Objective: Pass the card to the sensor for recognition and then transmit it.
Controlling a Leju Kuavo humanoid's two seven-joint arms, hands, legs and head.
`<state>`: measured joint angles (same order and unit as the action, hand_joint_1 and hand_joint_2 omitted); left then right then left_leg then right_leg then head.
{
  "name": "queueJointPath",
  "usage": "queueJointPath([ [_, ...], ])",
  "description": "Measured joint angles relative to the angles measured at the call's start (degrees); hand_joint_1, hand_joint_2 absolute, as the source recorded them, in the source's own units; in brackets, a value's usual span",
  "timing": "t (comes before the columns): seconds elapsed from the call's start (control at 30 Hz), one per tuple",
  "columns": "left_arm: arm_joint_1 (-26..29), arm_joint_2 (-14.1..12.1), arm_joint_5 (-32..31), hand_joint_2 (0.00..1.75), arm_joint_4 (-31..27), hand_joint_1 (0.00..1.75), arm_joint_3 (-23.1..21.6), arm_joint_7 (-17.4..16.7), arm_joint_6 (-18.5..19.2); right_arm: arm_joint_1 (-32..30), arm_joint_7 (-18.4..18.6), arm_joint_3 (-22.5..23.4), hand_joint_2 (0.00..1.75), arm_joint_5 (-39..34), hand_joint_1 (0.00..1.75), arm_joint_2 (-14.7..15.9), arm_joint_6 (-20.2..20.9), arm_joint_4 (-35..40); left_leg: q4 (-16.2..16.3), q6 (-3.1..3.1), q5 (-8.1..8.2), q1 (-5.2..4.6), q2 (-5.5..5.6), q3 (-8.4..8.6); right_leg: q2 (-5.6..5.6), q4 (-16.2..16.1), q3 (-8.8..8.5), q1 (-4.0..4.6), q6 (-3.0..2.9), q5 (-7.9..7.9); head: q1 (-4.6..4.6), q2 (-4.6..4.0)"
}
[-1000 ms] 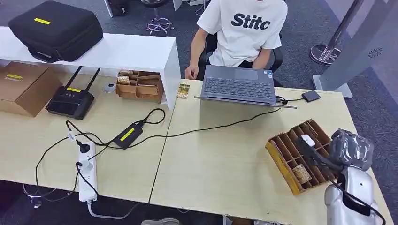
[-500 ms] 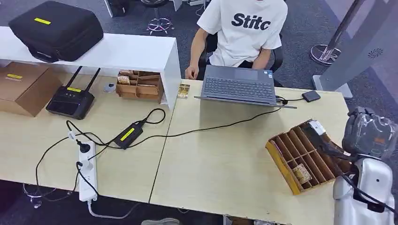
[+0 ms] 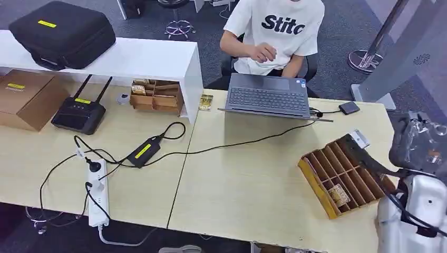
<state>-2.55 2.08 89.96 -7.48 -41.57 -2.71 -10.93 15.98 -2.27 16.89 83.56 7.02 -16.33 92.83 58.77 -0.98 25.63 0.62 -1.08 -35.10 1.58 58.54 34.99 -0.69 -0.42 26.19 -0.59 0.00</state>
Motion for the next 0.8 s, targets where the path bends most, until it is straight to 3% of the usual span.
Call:
queueJointPath([
  [0.03,0.0,0.0,0.0,1.75,0.0,0.00,-0.1,0.0,0.1,0.4,0.0,-0.5,1.75,-0.8,1.41,0.3,0.1,1.1,0.0,0.00,0.00,0.00,0.00,0.00,0.00,0.0,0.00,0.00,0.00,0.00,0.02,0.00],
  [0.07,0.0,-0.1,0.0,1.75,0.0,0.00,-0.1,0.0,0.1,0.8,0.0,-0.8,1.75,-1.4,0.02,0.4,0.4,1.9,0.0,-0.01,-0.01,0.00,-0.01,0.01,0.00,0.0,0.00,0.00,0.00,0.00,0.00,0.00],
  [0.3,0.0,-0.1,0.0,1.75,0.0,0.00,-0.1,0.0,-0.2,1.5,0.4,-4.5,1.75,-4.7,0.00,0.5,8.7,2.8,0.0,-0.02,-0.02,0.01,0.00,0.00,0.00,0.0,-0.01,0.00,0.00,0.00,0.00,0.00],
  [0.57,-0.1,0.0,0.0,1.75,0.0,0.00,-0.1,0.0,-0.5,1.5,0.9,-8.1,1.75,-4.6,0.00,0.4,9.0,-0.9,0.0,-0.01,-0.02,0.00,0.01,0.00,0.00,0.0,0.00,0.00,0.00,0.00,0.00,0.00],
  [0.8,-0.2,0.2,0.0,1.75,0.0,0.00,-0.1,0.1,-0.6,1.0,0.4,-8.7,1.75,-6.8,0.00,0.3,8.6,-1.3,0.0,-0.01,-0.02,0.00,0.01,0.00,0.01,0.0,0.00,0.00,0.00,0.00,0.02,0.00],
])
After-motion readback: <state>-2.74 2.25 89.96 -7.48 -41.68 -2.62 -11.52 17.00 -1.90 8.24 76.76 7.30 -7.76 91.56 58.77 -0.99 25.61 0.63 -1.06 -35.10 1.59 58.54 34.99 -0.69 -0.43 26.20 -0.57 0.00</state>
